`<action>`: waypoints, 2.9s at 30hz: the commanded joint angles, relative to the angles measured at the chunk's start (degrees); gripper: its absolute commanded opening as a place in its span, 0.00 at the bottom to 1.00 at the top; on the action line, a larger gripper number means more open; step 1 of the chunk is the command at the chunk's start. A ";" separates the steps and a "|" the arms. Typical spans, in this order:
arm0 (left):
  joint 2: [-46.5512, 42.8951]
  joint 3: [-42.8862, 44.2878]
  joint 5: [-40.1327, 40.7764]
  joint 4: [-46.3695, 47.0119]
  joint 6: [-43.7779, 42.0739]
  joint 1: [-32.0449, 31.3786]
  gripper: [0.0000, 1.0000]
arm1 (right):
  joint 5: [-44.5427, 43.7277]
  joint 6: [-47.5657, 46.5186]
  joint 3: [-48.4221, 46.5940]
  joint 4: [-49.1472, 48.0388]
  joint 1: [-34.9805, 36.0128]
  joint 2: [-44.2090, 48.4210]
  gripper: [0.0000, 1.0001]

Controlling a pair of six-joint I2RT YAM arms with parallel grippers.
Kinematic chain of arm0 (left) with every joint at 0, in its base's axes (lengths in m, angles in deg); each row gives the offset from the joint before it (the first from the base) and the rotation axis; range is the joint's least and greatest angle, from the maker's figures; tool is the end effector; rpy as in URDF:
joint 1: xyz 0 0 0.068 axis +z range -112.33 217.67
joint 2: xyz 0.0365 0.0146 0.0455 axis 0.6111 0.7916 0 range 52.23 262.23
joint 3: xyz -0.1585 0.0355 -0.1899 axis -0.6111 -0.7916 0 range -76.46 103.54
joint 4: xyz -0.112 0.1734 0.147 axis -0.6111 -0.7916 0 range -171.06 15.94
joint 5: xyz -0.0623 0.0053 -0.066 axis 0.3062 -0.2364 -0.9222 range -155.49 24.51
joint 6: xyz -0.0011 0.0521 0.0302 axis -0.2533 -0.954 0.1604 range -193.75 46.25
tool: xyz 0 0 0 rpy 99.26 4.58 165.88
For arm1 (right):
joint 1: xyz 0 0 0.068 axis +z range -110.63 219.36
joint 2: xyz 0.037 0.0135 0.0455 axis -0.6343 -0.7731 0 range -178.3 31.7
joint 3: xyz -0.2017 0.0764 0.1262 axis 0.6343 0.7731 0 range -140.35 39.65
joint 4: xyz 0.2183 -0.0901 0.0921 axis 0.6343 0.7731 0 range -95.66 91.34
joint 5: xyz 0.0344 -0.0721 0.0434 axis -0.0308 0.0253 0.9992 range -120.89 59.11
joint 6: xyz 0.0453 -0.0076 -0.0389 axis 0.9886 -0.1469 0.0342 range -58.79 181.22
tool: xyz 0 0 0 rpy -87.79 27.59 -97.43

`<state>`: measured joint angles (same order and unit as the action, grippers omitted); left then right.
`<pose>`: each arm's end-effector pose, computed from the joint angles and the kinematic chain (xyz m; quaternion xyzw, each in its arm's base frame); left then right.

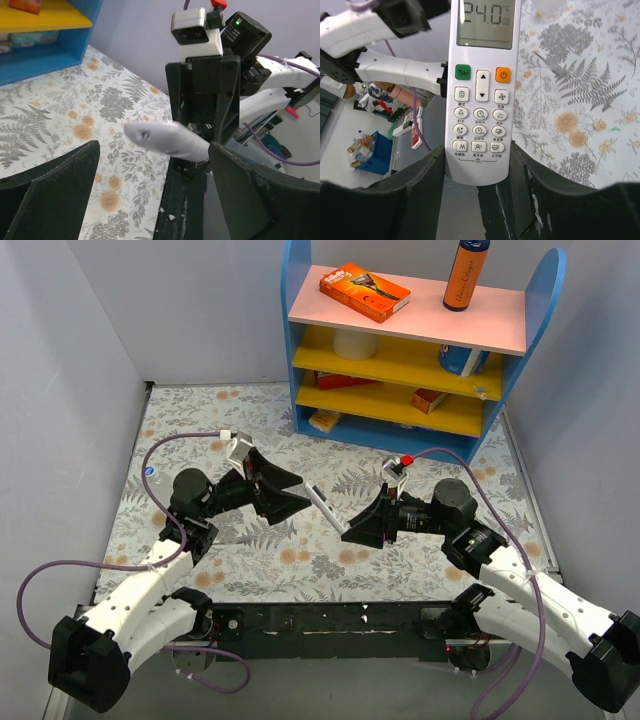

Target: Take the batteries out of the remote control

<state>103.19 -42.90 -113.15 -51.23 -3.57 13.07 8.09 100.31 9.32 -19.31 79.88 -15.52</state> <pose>0.1825 -0.1197 0.2966 0.0372 0.6832 -0.6821 0.2582 0.1408 0.1571 0.2723 -0.2377 0.6823 0.6008 0.3421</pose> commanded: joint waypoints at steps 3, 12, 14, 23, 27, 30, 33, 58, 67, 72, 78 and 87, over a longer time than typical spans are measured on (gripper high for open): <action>1.15 -5.79 -1.30 25.32 19.90 -0.19 0.91 | 1.35 4.50 -2.89 -13.33 -0.08 1.87 0.29; 7.39 -8.07 -1.83 40.44 32.92 -0.27 0.91 | 3.91 6.96 -2.46 -15.78 -0.08 -1.91 0.28; 8.80 -8.69 -1.30 41.41 34.23 -0.45 0.90 | 3.91 7.66 -1.85 -17.19 -0.08 -1.91 0.28; 12.58 -7.28 0.55 40.38 37.23 -1.50 0.79 | 4.00 7.76 -0.61 -17.56 -0.08 -3.49 0.28; 12.41 -7.37 2.04 39.05 36.88 -1.85 0.78 | 3.56 7.40 -0.08 -16.76 -0.08 -4.10 0.28; 12.50 -7.72 2.75 39.22 36.88 -2.03 0.64 | 3.47 7.32 0.27 -16.59 0.00 -4.54 0.28; 12.67 -7.46 2.92 36.86 36.88 -2.03 0.47 | 2.59 6.53 0.36 -14.83 -0.08 -4.98 0.29; 15.65 2.55 13.81 -11.25 18.61 -2.03 0.00 | -12.52 -5.78 -3.16 9.86 -0.17 -2.00 0.76; 29.36 18.80 31.56 -47.75 1.99 -2.03 0.00 | -17.89 -8.33 -3.25 15.50 -0.17 -0.42 0.75; 35.51 22.86 35.70 -53.85 -1.17 -2.12 0.00 | -17.98 -8.94 -2.98 15.93 -0.08 -0.33 0.74; 40.00 26.46 36.41 -57.28 -3.90 -2.56 0.00 | -18.24 -9.91 -2.72 16.72 -0.17 -0.41 0.74; 45.81 27.88 32.04 -56.67 -4.17 -5.28 0.11 | -19.55 -10.79 -2.19 17.60 -0.17 -1.20 0.74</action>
<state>148.30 -16.71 -78.66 -107.54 -6.37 9.37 -9.99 90.91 8.55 -2.11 79.88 -16.72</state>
